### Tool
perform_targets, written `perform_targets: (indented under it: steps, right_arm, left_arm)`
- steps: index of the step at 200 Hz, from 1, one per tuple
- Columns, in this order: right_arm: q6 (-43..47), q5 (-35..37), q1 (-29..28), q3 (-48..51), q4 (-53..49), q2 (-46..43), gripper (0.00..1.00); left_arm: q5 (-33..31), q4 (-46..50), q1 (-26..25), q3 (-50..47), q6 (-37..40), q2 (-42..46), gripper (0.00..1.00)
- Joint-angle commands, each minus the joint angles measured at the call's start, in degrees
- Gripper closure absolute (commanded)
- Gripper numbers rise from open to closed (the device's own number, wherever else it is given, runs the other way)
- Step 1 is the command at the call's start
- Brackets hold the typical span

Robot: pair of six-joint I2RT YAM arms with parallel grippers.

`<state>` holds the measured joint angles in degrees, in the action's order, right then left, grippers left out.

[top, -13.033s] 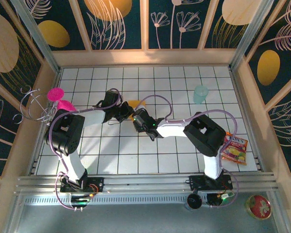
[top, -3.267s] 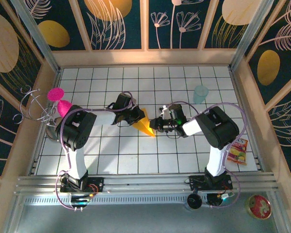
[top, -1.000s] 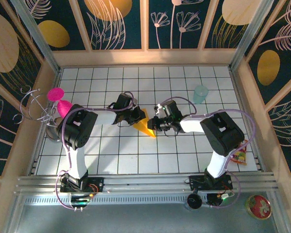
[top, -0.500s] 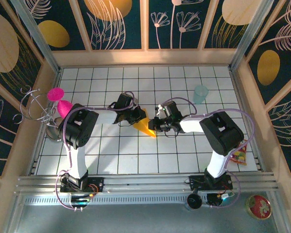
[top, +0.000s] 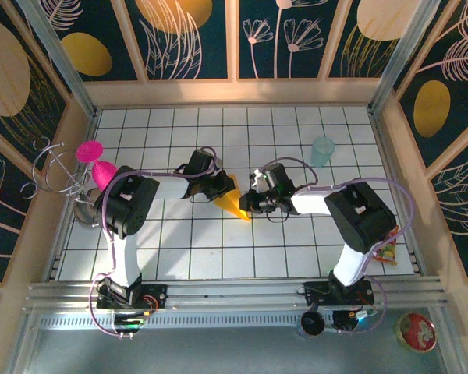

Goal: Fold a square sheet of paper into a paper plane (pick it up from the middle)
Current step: Fourth fold the wing at the center of the table.

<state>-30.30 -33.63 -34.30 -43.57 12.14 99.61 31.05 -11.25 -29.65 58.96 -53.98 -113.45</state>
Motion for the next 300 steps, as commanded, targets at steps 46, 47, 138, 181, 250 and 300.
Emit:
perform_targets:
  steps: [46,47,138,181,250,300]
  right_arm:
    - [2.84,-1.52,-0.75,1.4,-4.93,-4.53,0.86]
    - [2.86,-1.53,-0.8,1.35,-4.93,-4.52,0.86]
    - [2.49,1.61,-0.83,1.34,-5.11,-1.45,0.87]
    - [2.53,1.81,-0.85,1.91,-5.36,-0.85,0.87]
    - [2.79,2.33,-0.85,2.38,-5.71,0.22,0.87]
    - [2.88,3.64,-0.85,2.29,-6.38,0.7,0.88]
  left_arm:
    - [-0.04,1.93,0.04,1.99,1.42,-1.77,0.91]
    - [-0.07,2.02,0.08,2.01,1.42,-1.77,0.91]
    - [-0.22,2.63,0.03,2.04,1.86,-1.73,0.91]
    - [-0.45,2.63,0.06,2.22,1.77,-2.17,0.91]
    - [-1.12,3.27,0.03,2.24,1.9,-2.74,0.91]
    - [-2.18,4.54,0.03,2.57,2.14,-3.32,0.91]
